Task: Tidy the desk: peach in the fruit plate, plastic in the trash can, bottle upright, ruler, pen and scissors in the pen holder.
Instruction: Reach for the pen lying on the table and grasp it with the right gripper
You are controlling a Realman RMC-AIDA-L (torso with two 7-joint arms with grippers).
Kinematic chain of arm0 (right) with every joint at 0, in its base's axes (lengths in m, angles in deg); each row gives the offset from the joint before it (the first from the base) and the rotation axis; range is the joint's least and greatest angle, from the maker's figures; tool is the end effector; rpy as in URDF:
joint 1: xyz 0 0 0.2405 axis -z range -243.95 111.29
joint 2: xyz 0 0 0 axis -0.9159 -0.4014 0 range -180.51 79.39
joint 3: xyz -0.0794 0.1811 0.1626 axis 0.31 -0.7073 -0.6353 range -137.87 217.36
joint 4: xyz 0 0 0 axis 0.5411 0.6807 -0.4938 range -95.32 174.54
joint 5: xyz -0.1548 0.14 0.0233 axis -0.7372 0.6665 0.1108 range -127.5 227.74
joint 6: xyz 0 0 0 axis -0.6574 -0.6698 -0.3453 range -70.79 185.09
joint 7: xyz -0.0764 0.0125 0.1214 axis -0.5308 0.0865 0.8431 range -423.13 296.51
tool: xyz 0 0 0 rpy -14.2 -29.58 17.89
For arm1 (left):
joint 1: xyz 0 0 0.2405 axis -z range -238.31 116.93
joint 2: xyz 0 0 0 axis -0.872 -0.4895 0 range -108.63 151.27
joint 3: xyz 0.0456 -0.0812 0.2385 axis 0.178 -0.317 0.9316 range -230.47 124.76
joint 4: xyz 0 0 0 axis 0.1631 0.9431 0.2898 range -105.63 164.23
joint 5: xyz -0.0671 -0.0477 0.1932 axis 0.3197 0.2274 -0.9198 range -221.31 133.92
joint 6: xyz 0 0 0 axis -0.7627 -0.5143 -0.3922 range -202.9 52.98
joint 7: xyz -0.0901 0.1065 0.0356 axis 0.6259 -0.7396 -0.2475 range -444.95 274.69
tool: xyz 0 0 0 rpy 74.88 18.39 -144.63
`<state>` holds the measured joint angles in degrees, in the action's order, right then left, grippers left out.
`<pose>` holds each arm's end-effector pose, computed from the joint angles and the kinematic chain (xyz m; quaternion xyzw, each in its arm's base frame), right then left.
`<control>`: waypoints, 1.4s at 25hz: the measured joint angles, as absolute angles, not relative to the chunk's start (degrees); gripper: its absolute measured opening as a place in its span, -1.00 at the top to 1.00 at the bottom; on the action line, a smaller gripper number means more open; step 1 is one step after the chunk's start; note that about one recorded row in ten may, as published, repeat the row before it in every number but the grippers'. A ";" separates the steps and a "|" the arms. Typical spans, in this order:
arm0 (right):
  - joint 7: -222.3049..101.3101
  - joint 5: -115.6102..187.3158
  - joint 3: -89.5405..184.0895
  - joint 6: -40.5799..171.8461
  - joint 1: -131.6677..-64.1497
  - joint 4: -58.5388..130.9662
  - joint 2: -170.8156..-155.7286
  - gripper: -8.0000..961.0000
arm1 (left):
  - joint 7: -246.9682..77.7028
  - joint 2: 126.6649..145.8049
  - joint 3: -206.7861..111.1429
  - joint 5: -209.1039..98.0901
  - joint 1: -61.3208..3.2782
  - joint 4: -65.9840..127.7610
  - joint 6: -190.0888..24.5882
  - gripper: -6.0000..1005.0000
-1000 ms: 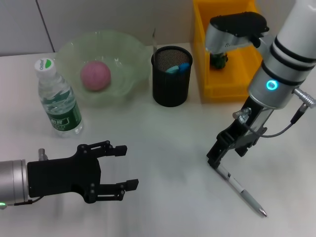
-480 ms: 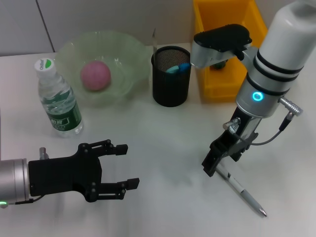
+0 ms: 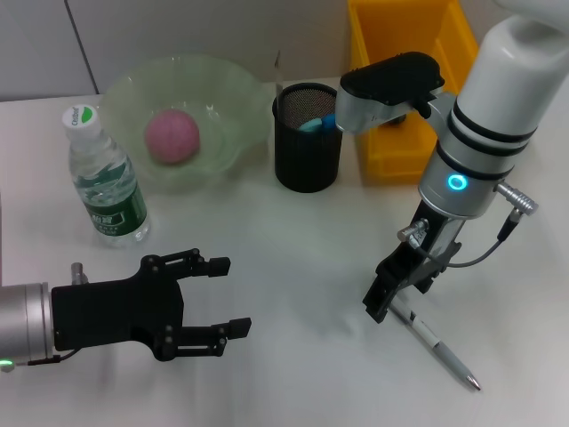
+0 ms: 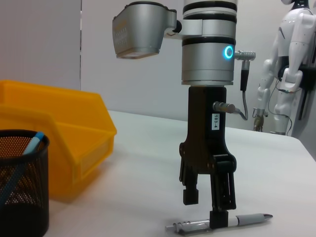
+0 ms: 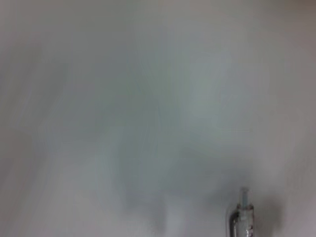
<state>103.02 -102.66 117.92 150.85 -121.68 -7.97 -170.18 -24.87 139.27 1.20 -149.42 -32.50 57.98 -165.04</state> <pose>0.1647 0.3685 -0.0444 -0.8185 0.4827 -0.2922 0.1085 -0.2631 0.2945 -0.0392 -0.9630 -0.0942 -0.2430 0.0686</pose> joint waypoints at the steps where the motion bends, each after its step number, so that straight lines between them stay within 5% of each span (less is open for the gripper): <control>1: 103.01 -102.52 118.25 150.71 -121.67 -7.94 -170.18 -0.65 | -24.82 139.26 1.22 -149.42 -32.49 57.98 -165.04 -0.66; 16: 103.02 -101.93 119.97 149.38 -122.00 -6.14 -170.18 -0.62 | -24.46 139.09 1.37 -149.42 -32.40 58.13 -165.04 -0.66; 35: 102.99 -102.33 121.63 147.99 -121.96 -5.99 -170.12 -0.02 | -24.32 138.83 1.15 -149.42 -32.00 58.12 -165.04 -0.66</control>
